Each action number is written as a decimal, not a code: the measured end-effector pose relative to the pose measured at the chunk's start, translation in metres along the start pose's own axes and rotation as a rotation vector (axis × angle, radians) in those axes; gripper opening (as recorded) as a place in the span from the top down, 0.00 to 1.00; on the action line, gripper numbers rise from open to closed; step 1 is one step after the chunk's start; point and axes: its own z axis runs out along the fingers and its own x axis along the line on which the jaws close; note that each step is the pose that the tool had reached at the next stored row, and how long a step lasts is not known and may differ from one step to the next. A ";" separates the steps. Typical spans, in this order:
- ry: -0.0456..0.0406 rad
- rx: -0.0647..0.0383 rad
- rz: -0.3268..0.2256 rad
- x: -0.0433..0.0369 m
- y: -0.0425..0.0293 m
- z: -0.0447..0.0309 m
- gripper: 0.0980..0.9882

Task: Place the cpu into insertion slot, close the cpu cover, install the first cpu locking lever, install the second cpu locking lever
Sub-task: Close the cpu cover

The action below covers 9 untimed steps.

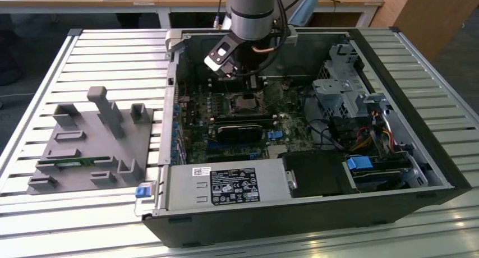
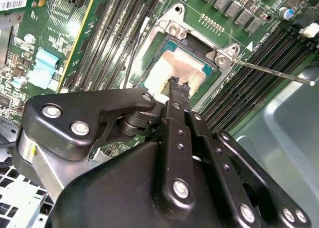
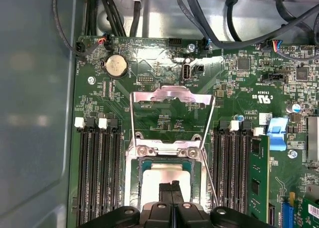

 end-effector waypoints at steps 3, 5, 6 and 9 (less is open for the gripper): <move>0.0000 0.000 0.000 0.0000 0.0001 -0.0009 0.99; 0.0000 0.000 0.000 0.0000 0.0001 -0.0016 0.99; 0.0001 0.000 0.000 0.0000 0.0001 -0.0020 0.99; 0.0000 0.000 0.000 0.0000 0.0002 -0.0031 0.99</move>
